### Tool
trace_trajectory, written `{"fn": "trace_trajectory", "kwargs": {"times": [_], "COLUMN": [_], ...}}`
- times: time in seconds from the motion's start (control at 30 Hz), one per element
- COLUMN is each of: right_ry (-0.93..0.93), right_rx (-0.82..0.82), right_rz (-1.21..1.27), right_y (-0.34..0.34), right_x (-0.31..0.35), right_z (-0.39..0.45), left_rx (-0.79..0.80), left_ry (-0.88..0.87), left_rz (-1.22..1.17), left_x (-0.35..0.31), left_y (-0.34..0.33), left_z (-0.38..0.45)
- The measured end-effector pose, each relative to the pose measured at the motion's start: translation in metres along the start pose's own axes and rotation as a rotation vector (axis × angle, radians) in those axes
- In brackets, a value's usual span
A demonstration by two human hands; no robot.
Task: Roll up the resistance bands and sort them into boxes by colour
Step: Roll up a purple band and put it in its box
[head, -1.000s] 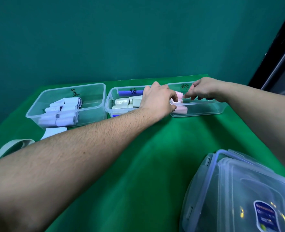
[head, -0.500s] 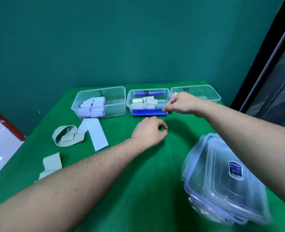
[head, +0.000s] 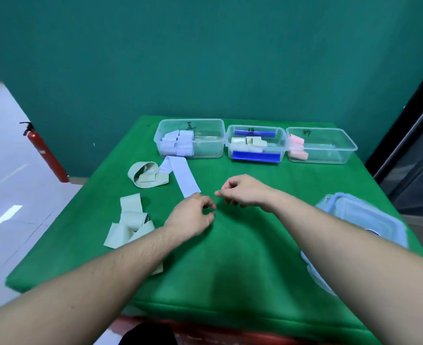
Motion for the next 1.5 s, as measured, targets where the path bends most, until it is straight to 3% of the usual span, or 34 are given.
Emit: {"fn": "trace_trajectory", "kwargs": {"times": [0.33,0.57,0.8,0.9,1.17,1.5], "right_ry": [0.094,0.044,0.138,0.195,0.101,0.016], "right_rx": [-0.042,-0.039,-0.053,-0.060,-0.086,0.133], "right_rz": [0.042,0.210,0.180,0.161,0.178,0.452], "right_y": [-0.050,-0.053,-0.046,-0.041,-0.021,-0.016], "right_x": [-0.014,-0.033,-0.045,-0.047,-0.062,-0.081], "right_z": [0.049,0.055,0.029,0.009,-0.056,-0.126], "left_rx": [-0.100,-0.158,-0.170,-0.180,-0.059,-0.018], "left_ry": [-0.021,-0.035,0.041,-0.013,-0.118,0.017], "left_rz": [0.156,0.198,-0.179,-0.327,-0.497,-0.928], "left_x": [0.056,0.064,0.028,0.005,-0.039,-0.076], "left_y": [-0.005,-0.010,-0.005,-0.007,-0.010,-0.006], "left_z": [0.033,0.058,0.031,0.009,-0.048,-0.092]}}
Point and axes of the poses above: each hand's wrist, its own z-axis towards the middle knuckle, its own y-axis out of the back of the hand, x = y × z, the point moved 1 cm from there along z, towards the middle knuckle, and after that the axes turned 7 degrees about z, right-handed, at the moved point
